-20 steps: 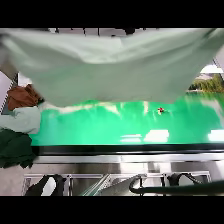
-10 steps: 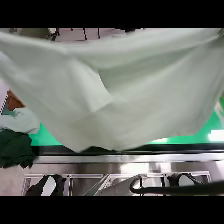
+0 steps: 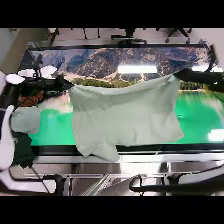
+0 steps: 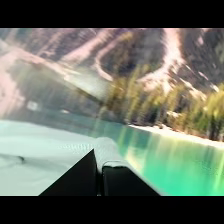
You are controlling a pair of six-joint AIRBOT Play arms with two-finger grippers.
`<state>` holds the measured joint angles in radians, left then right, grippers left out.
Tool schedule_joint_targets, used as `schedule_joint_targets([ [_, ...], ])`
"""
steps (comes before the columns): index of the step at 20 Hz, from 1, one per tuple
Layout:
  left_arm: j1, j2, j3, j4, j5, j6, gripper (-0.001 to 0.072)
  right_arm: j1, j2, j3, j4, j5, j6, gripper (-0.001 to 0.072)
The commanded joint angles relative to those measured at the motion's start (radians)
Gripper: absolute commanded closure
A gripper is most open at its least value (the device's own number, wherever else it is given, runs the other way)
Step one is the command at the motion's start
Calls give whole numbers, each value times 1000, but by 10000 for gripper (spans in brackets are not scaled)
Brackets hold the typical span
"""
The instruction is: Fold the shirts.
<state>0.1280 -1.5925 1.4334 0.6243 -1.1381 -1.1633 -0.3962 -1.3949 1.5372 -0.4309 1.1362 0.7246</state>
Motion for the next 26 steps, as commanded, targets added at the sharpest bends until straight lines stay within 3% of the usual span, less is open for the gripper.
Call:
schedule_joint_targets([
  [1, -25, -240, 182, 32, 0, -55, 694, 7, -191, 68, -11, -63, 36, 694],
  [5, -32, -324, 363, 99, -64, -142, 694, 5, -259, 189, -105, -5, 81, 694],
  [9, -55, -333, 418, 349, -183, -257, 694, 7, -259, 199, -338, 72, 128, 694],
  [13, -89, -334, 369, 488, -218, -269, 694, 11, -270, 198, -378, 77, 129, 694],
  [21, -114, -334, 260, 491, -118, -269, 693, 40, -282, 198, -449, 80, 164, 691],
  [22, -119, -333, 261, 491, -114, -269, 693, 44, -282, 199, -448, 79, 169, 653],
  [23, -126, -333, 270, 491, -116, -269, 595, 47, -277, 200, -444, 81, 183, 484],
  [24, -131, -333, 289, 491, -121, -270, 285, 47, -267, 200, -444, 89, 193, 396],
  [25, -131, -333, 326, 492, -150, -276, 57, 48, -249, 200, -448, 100, 193, 385],
  [26, -130, -332, 370, 492, -196, -290, 53, 46, -225, 200, -458, 107, 193, 383],
])
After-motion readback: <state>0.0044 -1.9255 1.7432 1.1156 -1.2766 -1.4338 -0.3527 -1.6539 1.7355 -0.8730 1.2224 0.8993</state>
